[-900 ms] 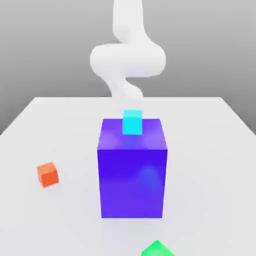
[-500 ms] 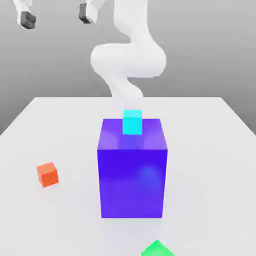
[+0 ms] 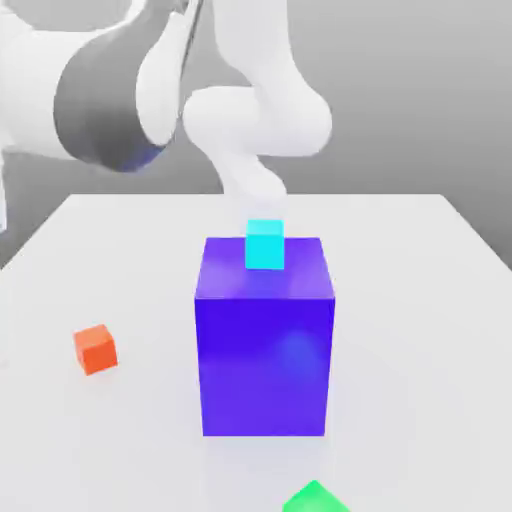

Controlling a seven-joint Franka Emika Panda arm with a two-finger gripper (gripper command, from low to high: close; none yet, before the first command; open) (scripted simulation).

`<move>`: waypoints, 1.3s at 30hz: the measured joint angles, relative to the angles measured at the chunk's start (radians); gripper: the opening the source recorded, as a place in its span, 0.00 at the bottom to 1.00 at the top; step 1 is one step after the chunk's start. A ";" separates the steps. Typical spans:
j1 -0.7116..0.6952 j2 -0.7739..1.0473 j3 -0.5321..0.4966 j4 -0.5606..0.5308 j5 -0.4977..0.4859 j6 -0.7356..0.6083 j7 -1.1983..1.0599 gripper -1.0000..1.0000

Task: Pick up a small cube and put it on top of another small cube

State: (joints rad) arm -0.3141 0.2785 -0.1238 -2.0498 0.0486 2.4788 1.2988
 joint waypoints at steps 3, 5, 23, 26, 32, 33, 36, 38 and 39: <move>-0.029 0.110 -0.015 0.026 0.034 0.017 0.032 0.50; -0.050 0.184 -0.022 0.043 0.058 0.027 0.052 0.50; -0.043 0.243 -0.006 0.038 0.072 0.048 0.036 0.00; 0.020 0.174 0.058 -0.026 0.021 0.048 -0.039 0.00; 0.141 0.052 0.192 -0.158 -0.064 0.059 -0.204 0.00; 0.161 0.032 0.217 -0.180 -0.077 0.061 -0.234 0.00; 0.223 0.003 0.287 -0.240 -0.124 0.088 -0.316 0.00; 0.247 0.053 0.291 -0.249 -0.156 0.145 -0.320 0.00; 0.256 0.086 0.284 -0.249 -0.169 0.177 -0.315 0.00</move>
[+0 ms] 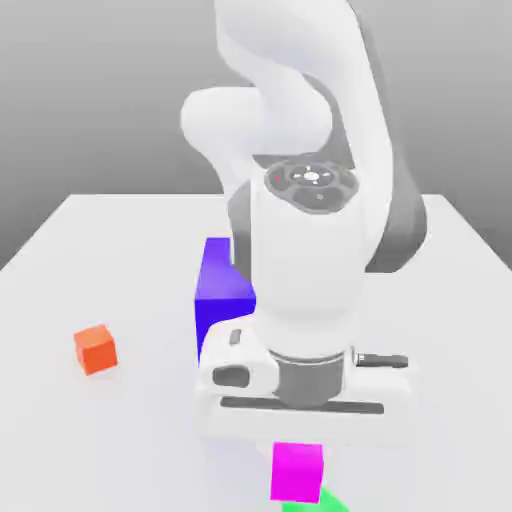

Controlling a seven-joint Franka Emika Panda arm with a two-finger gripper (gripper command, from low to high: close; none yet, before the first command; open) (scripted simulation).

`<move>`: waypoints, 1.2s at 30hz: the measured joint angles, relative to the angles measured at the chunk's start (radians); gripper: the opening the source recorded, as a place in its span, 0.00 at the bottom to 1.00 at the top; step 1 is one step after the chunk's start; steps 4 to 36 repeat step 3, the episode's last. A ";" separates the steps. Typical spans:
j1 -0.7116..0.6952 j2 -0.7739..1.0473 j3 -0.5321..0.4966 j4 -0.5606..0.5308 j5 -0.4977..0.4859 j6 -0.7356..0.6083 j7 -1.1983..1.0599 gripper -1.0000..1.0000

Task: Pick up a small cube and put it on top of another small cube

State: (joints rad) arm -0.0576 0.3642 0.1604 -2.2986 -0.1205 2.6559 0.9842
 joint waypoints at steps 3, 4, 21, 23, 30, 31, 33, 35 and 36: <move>0.005 0.019 -0.004 0.000 -0.008 0.019 0.004 1.00; 0.005 0.019 -0.004 0.000 -0.008 0.019 0.004 1.00; 0.005 0.019 -0.004 0.000 -0.008 0.019 0.004 1.00; 0.005 0.019 -0.004 0.000 -0.008 0.019 0.004 1.00; 0.005 0.019 -0.004 0.000 -0.008 0.019 0.004 1.00; 0.005 0.019 -0.004 0.000 -0.008 0.019 0.004 1.00; 0.005 0.019 -0.004 0.000 -0.008 0.019 0.004 1.00; 0.005 0.019 -0.004 0.000 -0.008 0.019 0.004 1.00; 0.005 0.019 -0.004 0.000 -0.008 0.019 0.004 1.00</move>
